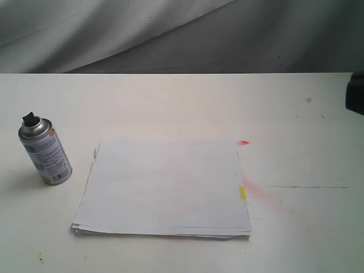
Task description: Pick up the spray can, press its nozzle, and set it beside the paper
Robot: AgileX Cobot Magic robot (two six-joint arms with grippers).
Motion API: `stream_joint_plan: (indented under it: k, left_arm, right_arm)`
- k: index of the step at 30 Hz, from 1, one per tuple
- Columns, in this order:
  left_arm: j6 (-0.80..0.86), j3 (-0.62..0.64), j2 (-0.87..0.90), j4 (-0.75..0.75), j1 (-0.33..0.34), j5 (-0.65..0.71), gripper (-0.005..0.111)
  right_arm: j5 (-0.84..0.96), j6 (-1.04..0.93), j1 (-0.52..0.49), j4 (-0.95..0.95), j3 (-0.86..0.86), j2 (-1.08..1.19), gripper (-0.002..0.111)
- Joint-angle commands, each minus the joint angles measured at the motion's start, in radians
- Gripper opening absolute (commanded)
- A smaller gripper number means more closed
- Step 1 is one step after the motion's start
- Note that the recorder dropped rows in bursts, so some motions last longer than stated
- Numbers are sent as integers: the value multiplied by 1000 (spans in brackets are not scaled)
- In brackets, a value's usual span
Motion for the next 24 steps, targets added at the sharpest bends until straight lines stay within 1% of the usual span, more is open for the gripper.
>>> stream_joint_plan:
  k: [1,7,15,20,23,24]
  left_arm:
    - [-10,-2,-93,-52,2,46,0]
    - [-9,-2,-113,-55,2,90,0]
    - [-4,-2,-113,-51,2,88,0]
    - [-4,-2,-113,17,2,83,0]
    - [-2,-2,-113,105,2,47,0]
    - [2,-2,-113,107,2,34,0]
  right_arm:
    - [-7,8,-4,-1,3,-6,0]
    - [-7,8,-4,-1,3,-6,0]
    - [-7,8,-4,-4,3,-6,0]
    - [-7,8,-4,-4,3,-6,0]
    - [-7,8,-4,-4,3,-6,0]
    - [-7,8,-4,-4,3,-6,0]
